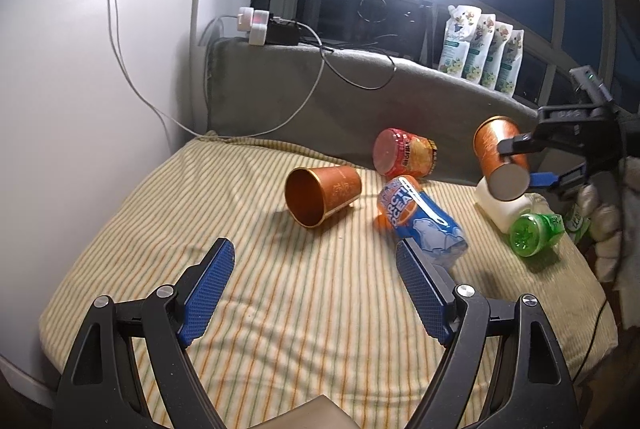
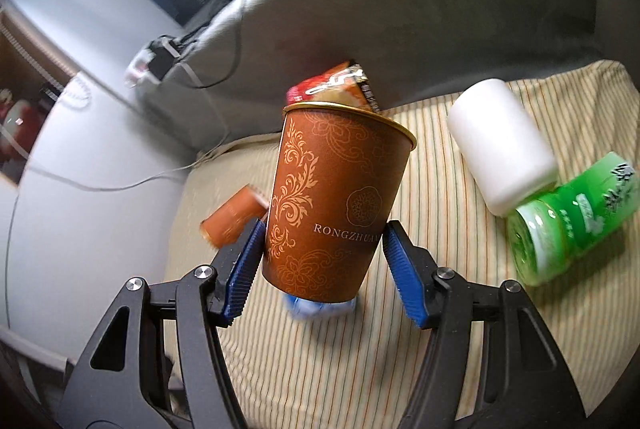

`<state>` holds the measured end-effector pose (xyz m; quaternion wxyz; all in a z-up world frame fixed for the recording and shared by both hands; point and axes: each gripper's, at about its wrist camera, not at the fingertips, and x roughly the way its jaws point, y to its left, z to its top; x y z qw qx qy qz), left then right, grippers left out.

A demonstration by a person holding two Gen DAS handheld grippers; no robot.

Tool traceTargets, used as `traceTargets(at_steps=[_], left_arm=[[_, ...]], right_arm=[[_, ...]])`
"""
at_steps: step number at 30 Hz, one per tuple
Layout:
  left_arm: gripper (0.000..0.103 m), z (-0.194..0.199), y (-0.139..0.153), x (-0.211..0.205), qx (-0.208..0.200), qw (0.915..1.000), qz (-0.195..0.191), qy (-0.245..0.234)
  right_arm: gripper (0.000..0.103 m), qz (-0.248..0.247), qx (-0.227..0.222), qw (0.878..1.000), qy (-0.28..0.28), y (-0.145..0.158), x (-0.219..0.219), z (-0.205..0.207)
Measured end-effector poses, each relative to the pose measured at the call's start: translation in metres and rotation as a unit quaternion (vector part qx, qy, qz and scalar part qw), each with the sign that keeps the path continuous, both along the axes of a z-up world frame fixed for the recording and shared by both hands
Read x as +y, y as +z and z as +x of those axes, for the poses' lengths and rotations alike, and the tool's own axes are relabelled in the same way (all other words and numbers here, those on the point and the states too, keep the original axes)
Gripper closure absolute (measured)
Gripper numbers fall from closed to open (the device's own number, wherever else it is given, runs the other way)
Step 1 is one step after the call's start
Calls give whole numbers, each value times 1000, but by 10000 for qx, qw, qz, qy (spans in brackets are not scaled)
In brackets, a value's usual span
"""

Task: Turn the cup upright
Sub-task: 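Close the right gripper on the copper cup's side and lift it, then rotate the held copper cup rim-up and lower it onto the bed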

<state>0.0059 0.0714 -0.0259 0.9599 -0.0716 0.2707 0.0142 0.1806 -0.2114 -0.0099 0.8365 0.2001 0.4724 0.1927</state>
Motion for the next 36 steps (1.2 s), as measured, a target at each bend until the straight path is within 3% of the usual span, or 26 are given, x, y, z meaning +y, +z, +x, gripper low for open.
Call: traceTargets(at_steps=[6,11,21,26,30,36], left_arm=[[20,-3,2,-12,44,9999,8,-160],[20,-6,2,-20,152,9994,-77,-301],[20,-5,-15,-28,884,9907,-753,-710],[21,-4,-16,-35,1017,9869,-905,-863],[21,5,-24,-37,1318,9774,-1307,-1014],[21,16,-29,-43,1594,9670,-1602,-1177]], right_arm=[[39,-171,-240,9993,232,33,-12,-39],[39,-372,-397,9978,382,38,-22,-79],[39,-495,32,9944,932,-26,-10,-131],[39,-554,282,9922,1079,-55,2,-129],[39,-656,395,9899,1195,-70,12,-123],[38,-904,421,9856,1365,-83,26,-121]])
